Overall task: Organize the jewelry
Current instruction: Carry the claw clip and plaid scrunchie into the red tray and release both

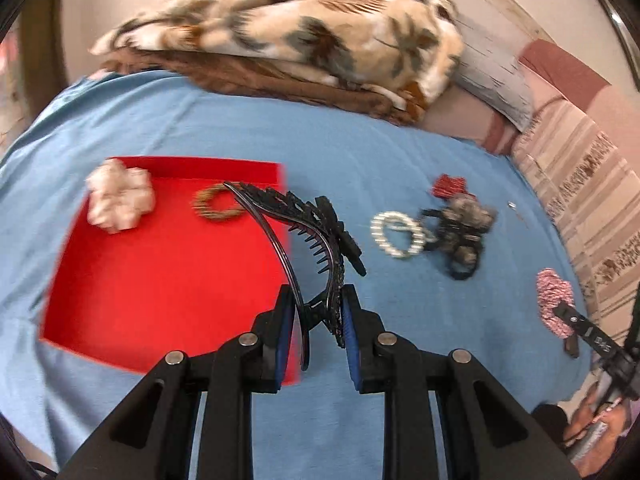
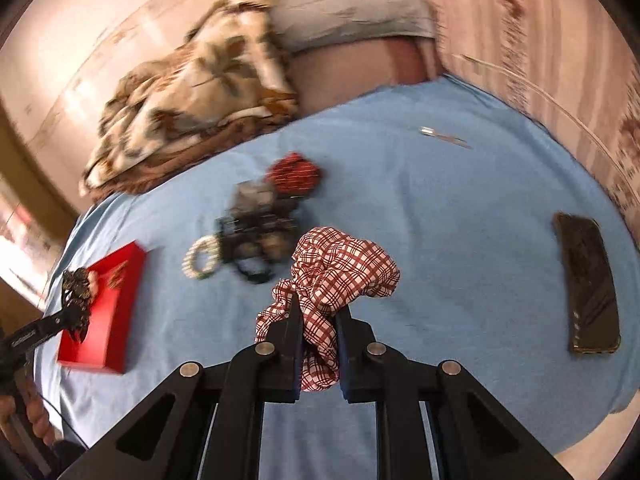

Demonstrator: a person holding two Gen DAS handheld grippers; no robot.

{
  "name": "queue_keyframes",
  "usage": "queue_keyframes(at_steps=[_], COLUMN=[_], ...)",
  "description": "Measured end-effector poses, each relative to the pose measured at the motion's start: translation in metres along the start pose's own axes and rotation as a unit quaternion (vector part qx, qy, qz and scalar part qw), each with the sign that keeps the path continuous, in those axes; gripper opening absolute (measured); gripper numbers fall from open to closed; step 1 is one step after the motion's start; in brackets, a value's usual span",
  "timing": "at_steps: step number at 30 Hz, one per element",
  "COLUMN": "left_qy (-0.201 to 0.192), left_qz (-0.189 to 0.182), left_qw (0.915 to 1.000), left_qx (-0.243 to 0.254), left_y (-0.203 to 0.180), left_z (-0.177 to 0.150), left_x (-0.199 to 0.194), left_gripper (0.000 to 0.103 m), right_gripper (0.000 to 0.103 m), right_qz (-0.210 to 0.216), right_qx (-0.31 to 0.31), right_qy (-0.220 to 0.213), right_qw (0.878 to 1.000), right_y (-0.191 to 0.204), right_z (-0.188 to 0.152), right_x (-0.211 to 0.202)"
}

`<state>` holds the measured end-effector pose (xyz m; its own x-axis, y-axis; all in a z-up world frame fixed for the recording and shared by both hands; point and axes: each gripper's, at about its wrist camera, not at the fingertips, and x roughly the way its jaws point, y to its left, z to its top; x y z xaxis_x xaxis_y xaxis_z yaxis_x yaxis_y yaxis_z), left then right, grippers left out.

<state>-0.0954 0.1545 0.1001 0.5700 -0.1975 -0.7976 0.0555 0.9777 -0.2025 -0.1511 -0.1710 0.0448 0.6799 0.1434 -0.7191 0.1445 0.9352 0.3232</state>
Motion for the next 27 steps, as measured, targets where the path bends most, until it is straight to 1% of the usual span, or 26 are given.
queue_keyframes(at_steps=[6,9,13,20,21,27], left_qy=[0.000,-0.001,0.002,0.005,0.006,0.008], left_qz=[0.055,0.082,0.107,0.117,0.116,0.109], left_qw=[0.9980,0.9963,0.9941,0.9923,0.9922,0.9929], left_qx=[-0.033,-0.025,-0.019,-0.040,-0.044,-0.045], left_y=[0.070,0.092,0.118,0.158,0.162,0.178], left_z=[-0.006,-0.008,-0.008,-0.007,-0.007,-0.008], left_x=[-0.006,-0.005,0.004,0.017,0.018,0.024], left_gripper=[0.023,0.023,0.023,0.023,0.023,0.023], right_gripper=[0.015,0.015,0.015,0.015,0.015,0.015], right_qz=[0.034,0.043,0.063,0.117,0.122,0.129], right_qx=[-0.063,-0.097,-0.141,-0.177,-0.185,-0.224], right_qy=[0.022,0.036,0.042,0.071,0.077,0.100], right_qw=[0.997,0.994,0.987,0.975,0.972,0.961], right_y=[0.076,0.114,0.165,0.243,0.257,0.309], right_z=[-0.006,-0.011,-0.016,-0.022,-0.024,-0.038], right_x=[0.012,0.022,0.029,0.056,0.063,0.098])
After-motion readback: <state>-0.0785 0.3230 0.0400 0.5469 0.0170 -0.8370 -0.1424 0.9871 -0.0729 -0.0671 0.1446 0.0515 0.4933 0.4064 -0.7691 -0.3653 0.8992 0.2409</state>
